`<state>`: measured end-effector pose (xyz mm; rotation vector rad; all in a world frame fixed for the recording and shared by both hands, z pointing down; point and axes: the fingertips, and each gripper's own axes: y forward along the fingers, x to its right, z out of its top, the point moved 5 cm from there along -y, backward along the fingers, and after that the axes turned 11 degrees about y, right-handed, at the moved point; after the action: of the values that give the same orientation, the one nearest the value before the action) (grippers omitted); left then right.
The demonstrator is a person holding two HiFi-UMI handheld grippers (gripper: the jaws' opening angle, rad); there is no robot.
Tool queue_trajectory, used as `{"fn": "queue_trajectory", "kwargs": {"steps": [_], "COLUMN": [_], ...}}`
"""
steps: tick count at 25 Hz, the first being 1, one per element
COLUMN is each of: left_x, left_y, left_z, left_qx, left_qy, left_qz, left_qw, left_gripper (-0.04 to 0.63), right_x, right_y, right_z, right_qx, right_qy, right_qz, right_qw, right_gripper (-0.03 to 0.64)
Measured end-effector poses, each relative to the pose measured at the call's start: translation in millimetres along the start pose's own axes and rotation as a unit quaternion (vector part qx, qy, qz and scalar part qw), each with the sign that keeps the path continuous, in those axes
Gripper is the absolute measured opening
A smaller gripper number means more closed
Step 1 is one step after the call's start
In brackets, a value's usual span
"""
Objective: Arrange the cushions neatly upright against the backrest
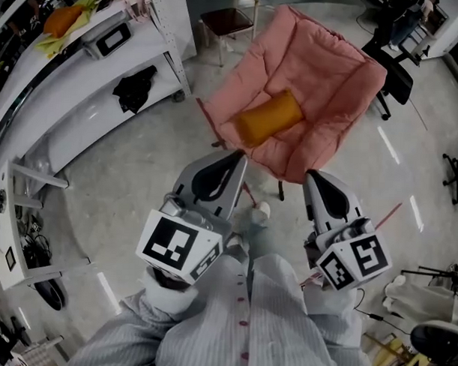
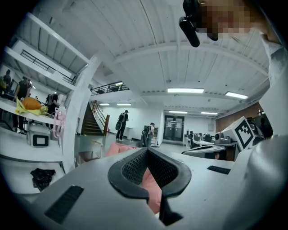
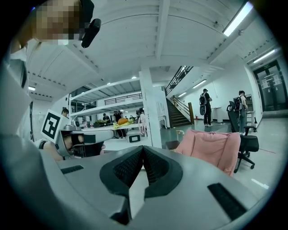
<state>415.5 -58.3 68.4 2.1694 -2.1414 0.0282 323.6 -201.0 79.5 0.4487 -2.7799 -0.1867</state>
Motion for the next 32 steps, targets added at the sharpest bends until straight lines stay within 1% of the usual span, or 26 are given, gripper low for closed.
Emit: {"fn": "queue_trajectory", "kwargs": {"steps": [4,8,12,17,21,26,32], "left_x": [-20,-56,-81,-103,-121,-136,-151], "left_y": [32,80,147,237,290,329,352], "left_z": [-12,-17,-15,-3,3,-6,-25], "left_qx": [-0.010,-0.015,-0.021,-0.029,-0.032,-0.055,-0.089], "left_qy": [-0.001,0.004,0.005,0.007,0.007,-0.001,-0.018], "left_qz": [0.005,0.014,0.019,0.015,0.027,0.039,0.046], "left_qw": [0.9999,0.9998,0.9996,0.9994,0.9991,0.9977,0.9948], "left_gripper": [0.011,0.011,0.011,0.011,0.011,0.011,0.011], "right_x": [32,68,123,189,232,274,307], "right_y": [31,79,124,173,208,238,260], "right_z": [3,13,34,66,89,101,98], "right_qx": [-0.001,-0.006,-0.008,-0.015,-0.018,-0.029,-0.048], "right_qy": [0.008,0.011,0.018,0.034,0.034,0.037,0.044], "right_qz": [-0.003,0.002,0.008,0.023,0.036,0.043,0.033], "right_qw": [1.000,1.000,1.000,0.999,0.999,0.998,0.997], "right_gripper": [0.012,0.014,0.012,0.013,0.012,0.014,0.012]}}
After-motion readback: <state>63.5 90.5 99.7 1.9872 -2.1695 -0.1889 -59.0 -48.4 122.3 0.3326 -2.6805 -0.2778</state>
